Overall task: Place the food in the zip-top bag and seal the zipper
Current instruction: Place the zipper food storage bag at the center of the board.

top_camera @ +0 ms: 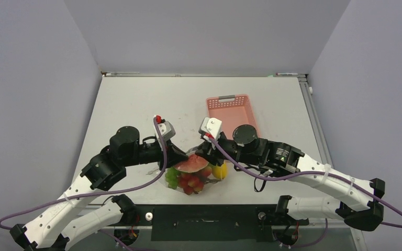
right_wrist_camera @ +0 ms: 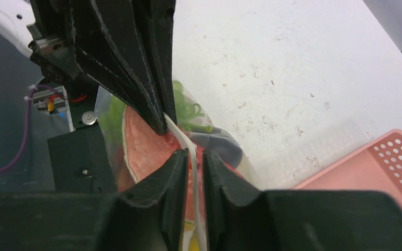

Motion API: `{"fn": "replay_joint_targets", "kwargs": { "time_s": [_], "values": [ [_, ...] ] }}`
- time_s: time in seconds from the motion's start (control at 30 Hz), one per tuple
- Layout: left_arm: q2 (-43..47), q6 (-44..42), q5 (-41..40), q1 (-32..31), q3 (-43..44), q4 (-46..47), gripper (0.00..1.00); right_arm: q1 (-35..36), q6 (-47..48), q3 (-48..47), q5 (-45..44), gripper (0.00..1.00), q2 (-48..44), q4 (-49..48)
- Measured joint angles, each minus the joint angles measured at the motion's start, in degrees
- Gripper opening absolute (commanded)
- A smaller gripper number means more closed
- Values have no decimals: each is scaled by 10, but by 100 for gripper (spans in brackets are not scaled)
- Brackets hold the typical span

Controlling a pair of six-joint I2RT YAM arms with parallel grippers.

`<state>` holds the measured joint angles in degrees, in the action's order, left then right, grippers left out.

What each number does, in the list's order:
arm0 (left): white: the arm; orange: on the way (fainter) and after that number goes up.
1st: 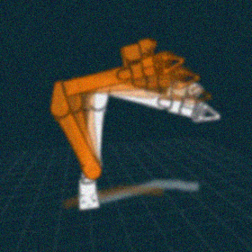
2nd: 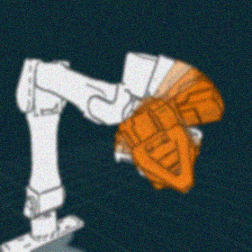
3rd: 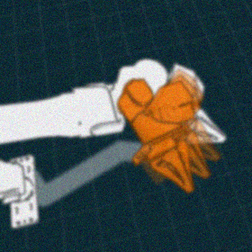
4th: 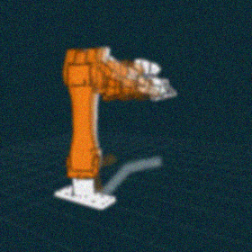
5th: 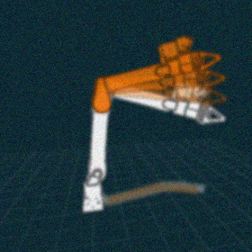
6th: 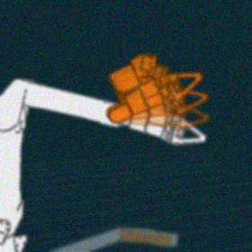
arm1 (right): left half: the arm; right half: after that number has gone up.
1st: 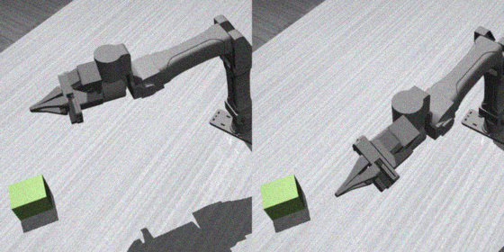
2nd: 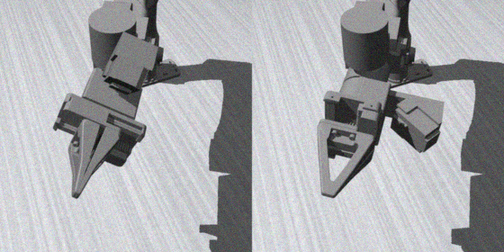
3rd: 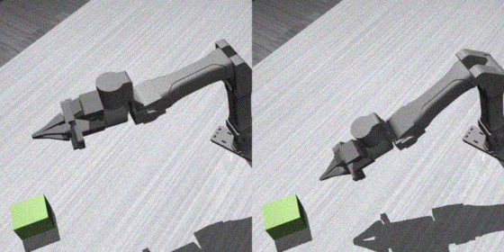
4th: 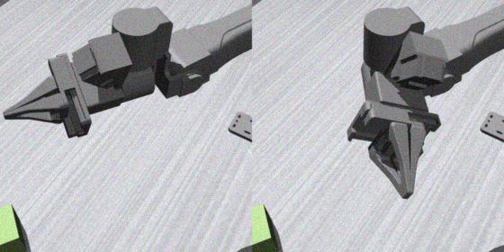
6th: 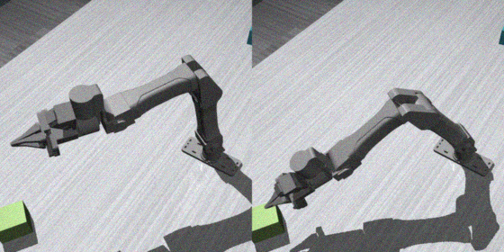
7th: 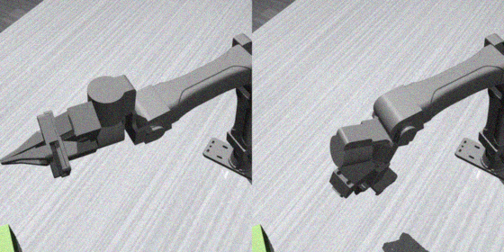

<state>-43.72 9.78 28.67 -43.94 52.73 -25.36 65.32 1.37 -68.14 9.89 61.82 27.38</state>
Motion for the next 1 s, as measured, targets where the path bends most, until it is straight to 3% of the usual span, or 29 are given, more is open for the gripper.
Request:
{"fn": "replay_joint_targets", "kwargs": {
  "time_s": [0.13,0.33,0.63,1.0],
  "values": [
    [4,-9,-32,0,0,-25,0,0,-2,0,-28,43,0,-23],
    [8,-22,-79,0,2,-47,0,0,-3,0,-82,59,-9,-31],
    [-5,-61,-195,0,51,-90,0,-6,-6,19,-163,68,-79,-66],
    [-31,-127,-407,0,120,-117,0,-20,-24,79,-225,74,-144,-92]
  ]
}}
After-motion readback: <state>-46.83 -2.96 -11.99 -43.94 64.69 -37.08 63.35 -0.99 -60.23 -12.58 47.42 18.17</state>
